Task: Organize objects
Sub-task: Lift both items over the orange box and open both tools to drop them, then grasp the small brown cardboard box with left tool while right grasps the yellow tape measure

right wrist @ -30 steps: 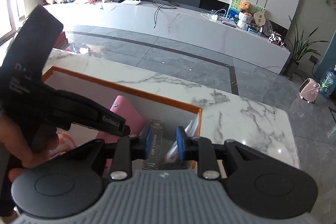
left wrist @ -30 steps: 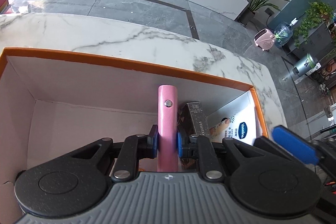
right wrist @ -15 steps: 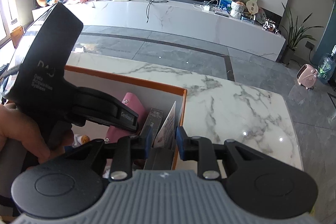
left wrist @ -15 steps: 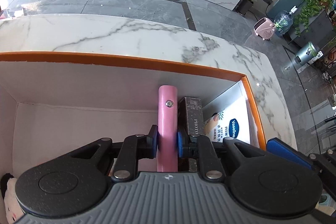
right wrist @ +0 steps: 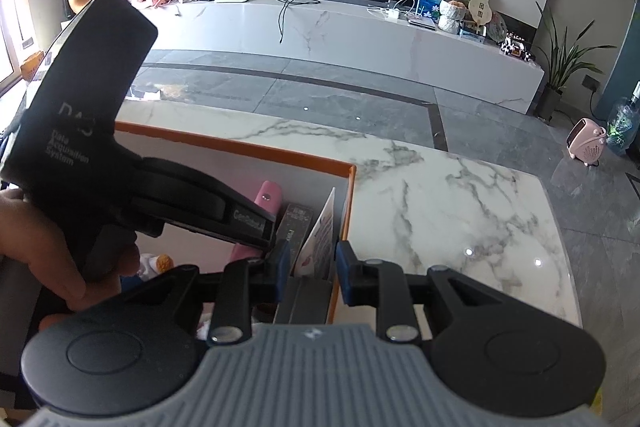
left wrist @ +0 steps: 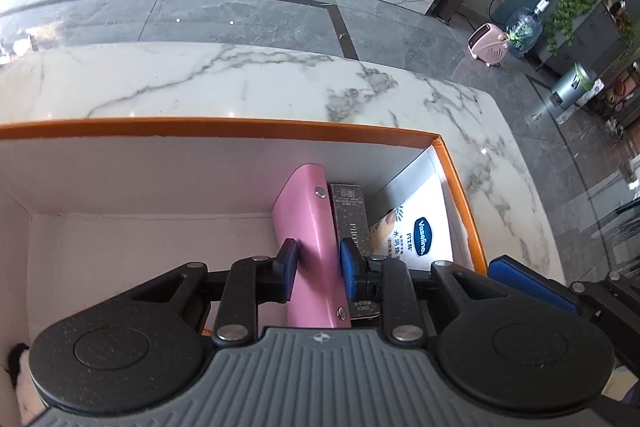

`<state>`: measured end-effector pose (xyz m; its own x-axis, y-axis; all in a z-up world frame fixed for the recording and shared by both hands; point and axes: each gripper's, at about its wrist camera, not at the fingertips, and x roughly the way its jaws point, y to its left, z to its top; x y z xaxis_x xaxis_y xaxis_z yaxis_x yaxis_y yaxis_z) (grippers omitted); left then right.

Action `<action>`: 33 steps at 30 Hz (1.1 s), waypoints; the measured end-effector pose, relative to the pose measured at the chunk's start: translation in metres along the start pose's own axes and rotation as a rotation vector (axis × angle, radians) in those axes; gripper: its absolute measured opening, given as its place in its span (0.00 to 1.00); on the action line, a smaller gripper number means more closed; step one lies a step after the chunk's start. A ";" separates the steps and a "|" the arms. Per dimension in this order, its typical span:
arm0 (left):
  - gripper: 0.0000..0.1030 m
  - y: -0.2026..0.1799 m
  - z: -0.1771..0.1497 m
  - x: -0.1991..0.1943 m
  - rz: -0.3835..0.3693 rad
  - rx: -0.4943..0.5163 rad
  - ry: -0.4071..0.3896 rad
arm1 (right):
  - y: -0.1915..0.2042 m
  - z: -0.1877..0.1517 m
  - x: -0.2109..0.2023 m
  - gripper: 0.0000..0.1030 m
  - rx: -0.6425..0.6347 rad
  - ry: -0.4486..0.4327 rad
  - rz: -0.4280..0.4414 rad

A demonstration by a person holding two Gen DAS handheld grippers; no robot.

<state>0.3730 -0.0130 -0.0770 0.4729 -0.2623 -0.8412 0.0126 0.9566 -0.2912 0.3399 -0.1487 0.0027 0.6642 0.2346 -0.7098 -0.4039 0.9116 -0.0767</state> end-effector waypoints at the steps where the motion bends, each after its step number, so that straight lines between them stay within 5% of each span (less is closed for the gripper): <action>1: 0.26 -0.001 -0.001 -0.003 -0.001 0.012 -0.005 | 0.000 0.000 -0.001 0.25 0.001 0.000 0.001; 6: 0.26 -0.007 -0.003 -0.031 -0.017 0.056 -0.048 | 0.001 0.000 -0.016 0.25 0.007 -0.021 -0.002; 8: 0.27 -0.010 -0.008 -0.054 -0.005 0.101 -0.089 | 0.001 -0.001 -0.029 0.32 0.021 -0.040 0.005; 19: 0.54 0.009 -0.073 -0.181 0.035 0.227 -0.214 | 0.009 -0.053 -0.106 0.46 0.147 -0.138 0.054; 24: 0.70 0.033 -0.111 -0.200 0.092 0.212 -0.172 | 0.017 -0.091 -0.106 0.48 0.205 -0.074 0.062; 33: 0.76 0.065 -0.198 -0.190 0.183 0.249 -0.010 | 0.033 -0.137 -0.082 0.65 0.200 0.037 0.078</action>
<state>0.1095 0.0734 -0.0264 0.4955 -0.0822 -0.8647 0.1413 0.9899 -0.0132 0.1861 -0.1843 -0.0373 0.6108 0.2977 -0.7337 -0.3177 0.9409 0.1172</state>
